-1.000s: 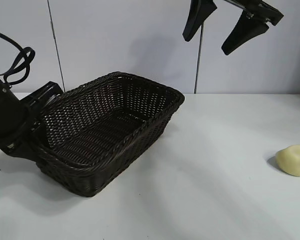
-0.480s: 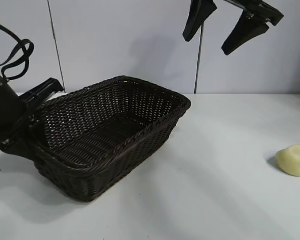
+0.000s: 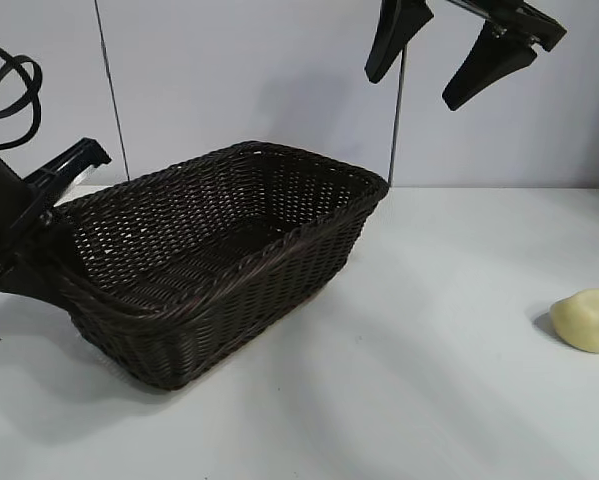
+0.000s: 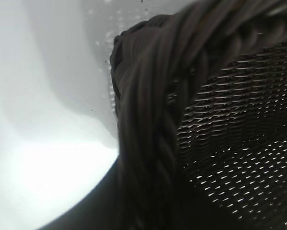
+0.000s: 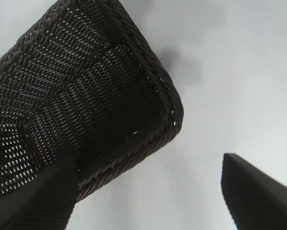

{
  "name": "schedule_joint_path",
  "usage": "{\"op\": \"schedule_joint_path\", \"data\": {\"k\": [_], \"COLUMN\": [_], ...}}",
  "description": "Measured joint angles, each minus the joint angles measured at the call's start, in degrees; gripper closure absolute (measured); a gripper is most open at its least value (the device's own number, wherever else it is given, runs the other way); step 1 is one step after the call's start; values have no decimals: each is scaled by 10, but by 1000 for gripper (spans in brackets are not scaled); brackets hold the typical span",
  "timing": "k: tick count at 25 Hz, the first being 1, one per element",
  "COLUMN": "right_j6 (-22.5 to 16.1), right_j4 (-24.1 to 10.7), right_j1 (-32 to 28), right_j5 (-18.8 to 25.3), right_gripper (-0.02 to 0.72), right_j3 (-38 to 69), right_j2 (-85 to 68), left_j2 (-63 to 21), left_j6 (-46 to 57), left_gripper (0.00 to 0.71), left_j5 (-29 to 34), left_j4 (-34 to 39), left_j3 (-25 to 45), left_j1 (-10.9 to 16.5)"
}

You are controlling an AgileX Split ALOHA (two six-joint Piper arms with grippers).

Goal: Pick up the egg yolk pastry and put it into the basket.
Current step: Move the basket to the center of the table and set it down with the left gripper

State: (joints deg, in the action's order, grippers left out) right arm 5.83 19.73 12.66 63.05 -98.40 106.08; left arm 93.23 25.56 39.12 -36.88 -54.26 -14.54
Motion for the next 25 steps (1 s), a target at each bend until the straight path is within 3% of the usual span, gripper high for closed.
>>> {"op": "schedule_joint_path", "data": {"k": [6, 10, 25], "right_j6": [0, 0, 0], "right_j4": [0, 0, 0], "right_j1": [0, 0, 0], "right_j5": [0, 1, 3], "right_gripper": [114, 114, 114], "right_j3": [0, 0, 0], "right_j2": [0, 0, 0], "left_j2": [3, 41, 227], "left_j6": [-4, -62, -290], "left_gripper": [613, 613, 613], "left_j5": [29, 74, 280], "left_j4": [43, 75, 92], "left_j3": [-35, -66, -357], "left_j1": [0, 0, 0]}}
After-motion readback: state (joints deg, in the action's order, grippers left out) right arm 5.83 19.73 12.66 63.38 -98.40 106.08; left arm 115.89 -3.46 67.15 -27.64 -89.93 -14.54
